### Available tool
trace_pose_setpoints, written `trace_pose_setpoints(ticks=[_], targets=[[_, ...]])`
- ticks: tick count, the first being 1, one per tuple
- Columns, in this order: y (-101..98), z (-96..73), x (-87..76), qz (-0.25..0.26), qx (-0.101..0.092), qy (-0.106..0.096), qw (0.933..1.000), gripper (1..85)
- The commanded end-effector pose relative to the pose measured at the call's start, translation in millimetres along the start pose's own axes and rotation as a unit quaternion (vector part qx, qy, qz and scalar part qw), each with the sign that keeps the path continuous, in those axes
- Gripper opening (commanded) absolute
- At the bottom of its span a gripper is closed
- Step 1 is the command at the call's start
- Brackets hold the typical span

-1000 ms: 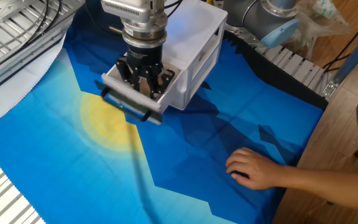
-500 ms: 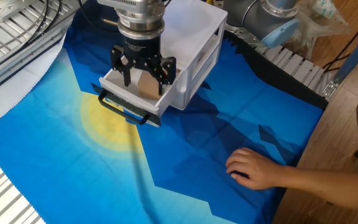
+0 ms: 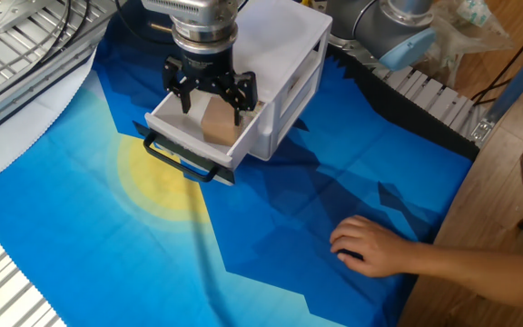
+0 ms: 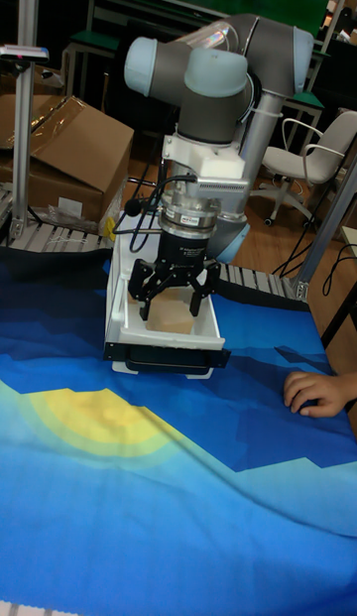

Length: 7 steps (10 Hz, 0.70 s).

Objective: Take something out of a drawer

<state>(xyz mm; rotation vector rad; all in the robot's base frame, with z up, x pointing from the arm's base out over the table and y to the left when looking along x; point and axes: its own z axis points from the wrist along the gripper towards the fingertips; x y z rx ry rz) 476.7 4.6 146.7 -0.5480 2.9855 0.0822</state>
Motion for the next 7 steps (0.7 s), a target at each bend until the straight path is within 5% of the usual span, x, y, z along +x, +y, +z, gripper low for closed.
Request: trace_pose_setpoints(ticks=[1,4,7], targets=[[6.1,7.8,1.9,0.007,-0.01,-0.005,0.9999,85.0],[6.6,18.9,4.6,0.001,-0.011,-0.015,0.9998,85.0],[9.4,17.6,17.0,0.02,-0.015,0.011,0.9996,75.3]])
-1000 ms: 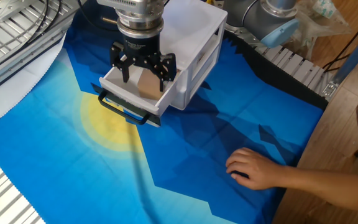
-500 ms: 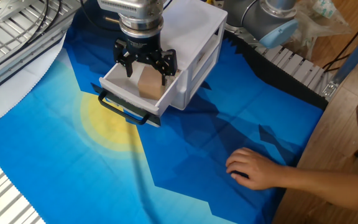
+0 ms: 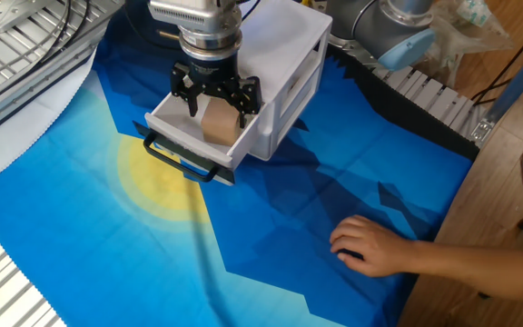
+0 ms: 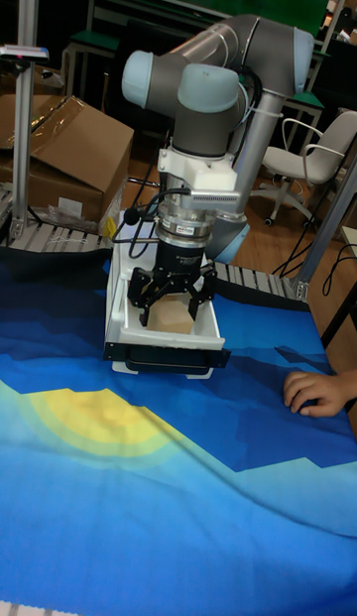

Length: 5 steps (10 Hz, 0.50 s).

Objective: Take something out of a drawer

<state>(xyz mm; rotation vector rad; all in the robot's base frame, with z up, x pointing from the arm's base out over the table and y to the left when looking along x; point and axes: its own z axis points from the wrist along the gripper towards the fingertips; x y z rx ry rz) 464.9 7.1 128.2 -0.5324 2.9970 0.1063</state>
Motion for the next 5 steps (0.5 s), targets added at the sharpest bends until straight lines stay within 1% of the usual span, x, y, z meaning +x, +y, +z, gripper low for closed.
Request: trace_pose_setpoints(ticks=[1,2,3,4,5], targets=[[10.5,-3.6,9.1,0.027,-0.018,0.019,0.9993,59.0],[6.8,-5.8,4.8,0.04,-0.007,0.014,0.9991,43.7],[8.7,-5.3,-3.4,0.053,-0.005,-0.001,0.9986,35.0],[7.6,-4.0,-3.8,0.056,0.002,-0.002,0.9985,31.7],[7.6,-3.9,-4.5,0.059,0.004,-0.002,0.9982,28.7]])
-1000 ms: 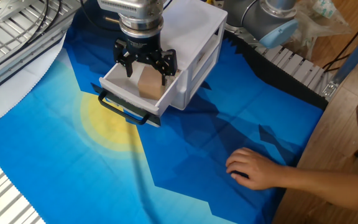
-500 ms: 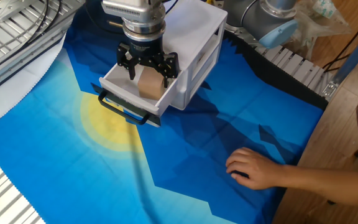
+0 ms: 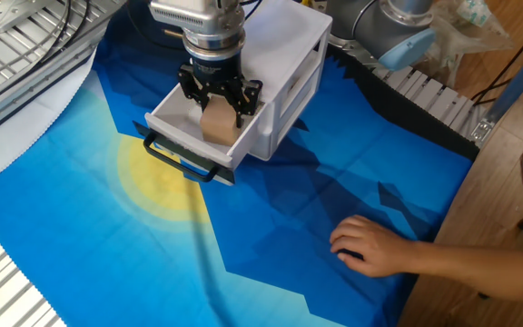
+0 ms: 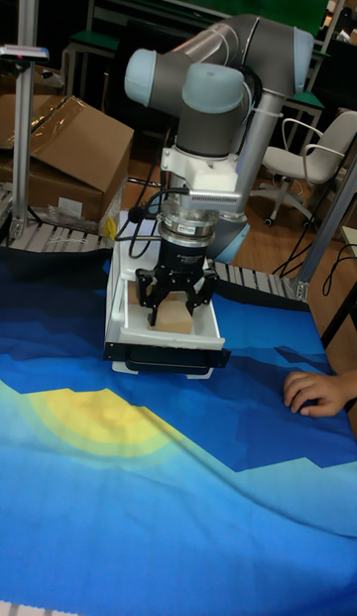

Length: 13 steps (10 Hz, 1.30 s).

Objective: Take something out of a drawer

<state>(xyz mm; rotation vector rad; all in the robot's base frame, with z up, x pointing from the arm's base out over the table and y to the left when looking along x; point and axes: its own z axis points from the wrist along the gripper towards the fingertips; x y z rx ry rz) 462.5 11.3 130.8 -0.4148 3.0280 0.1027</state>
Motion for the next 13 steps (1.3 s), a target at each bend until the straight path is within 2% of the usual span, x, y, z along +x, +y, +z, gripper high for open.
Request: trace_pose_setpoints(ticks=[1,3,5,7,11,13], targets=[[3.9,-4.2,-4.6,0.025,0.002,-0.004,0.9997,27.0],[3.7,-25.4,-4.0,0.032,0.014,0.017,0.9992,21.7],[6.6,-53.9,-5.8,0.035,0.012,0.036,0.9987,18.7],[2.4,-80.9,-11.5,0.035,0.019,0.048,0.998,16.7],[-8.4,-119.9,-18.4,0.024,0.039,0.064,0.9969,13.3],[-15.7,-131.8,-24.0,0.022,0.055,0.06,0.9964,11.7]])
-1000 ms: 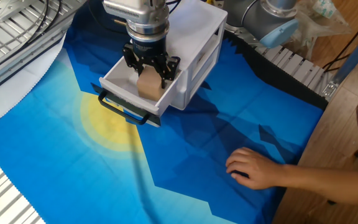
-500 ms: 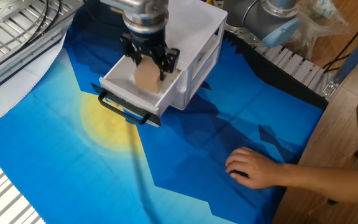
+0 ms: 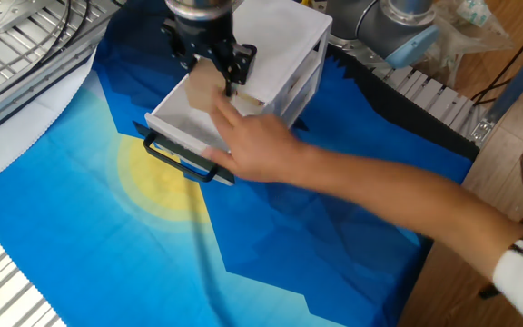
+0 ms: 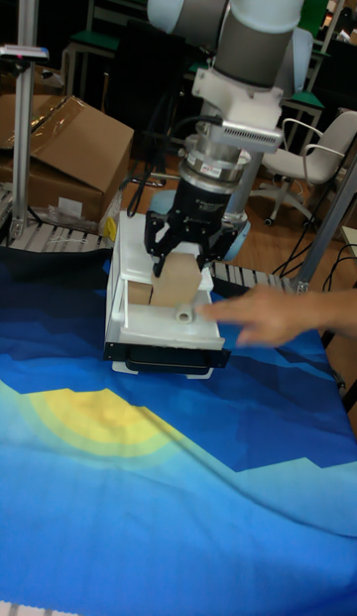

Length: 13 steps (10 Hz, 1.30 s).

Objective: Take something out of a drawer

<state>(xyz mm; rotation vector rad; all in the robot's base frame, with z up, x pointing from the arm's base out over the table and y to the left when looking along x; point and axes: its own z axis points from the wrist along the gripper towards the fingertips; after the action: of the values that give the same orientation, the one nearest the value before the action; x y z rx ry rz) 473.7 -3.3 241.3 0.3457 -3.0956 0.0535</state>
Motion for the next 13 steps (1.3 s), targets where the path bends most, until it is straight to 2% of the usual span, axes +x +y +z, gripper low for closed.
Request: trace_pose_setpoints(ticks=[1,4,5,6,9,13], targets=[[-8.1,-26.5,-9.9,0.002,0.021,-0.007,0.9998,6.0],[-16.6,-34.6,-7.9,-0.012,0.029,-0.011,0.9994,4.3],[-15.9,-37.7,-8.7,-0.005,0.04,-0.007,0.9992,1.0],[-11.3,-38.1,-10.6,-0.003,0.032,-0.009,0.9995,1.0],[-8.8,-38.7,-10.5,-0.005,0.027,-0.011,0.9996,1.0],[-13.5,-44.3,-9.0,-0.003,0.042,-0.016,0.999,1.0]])
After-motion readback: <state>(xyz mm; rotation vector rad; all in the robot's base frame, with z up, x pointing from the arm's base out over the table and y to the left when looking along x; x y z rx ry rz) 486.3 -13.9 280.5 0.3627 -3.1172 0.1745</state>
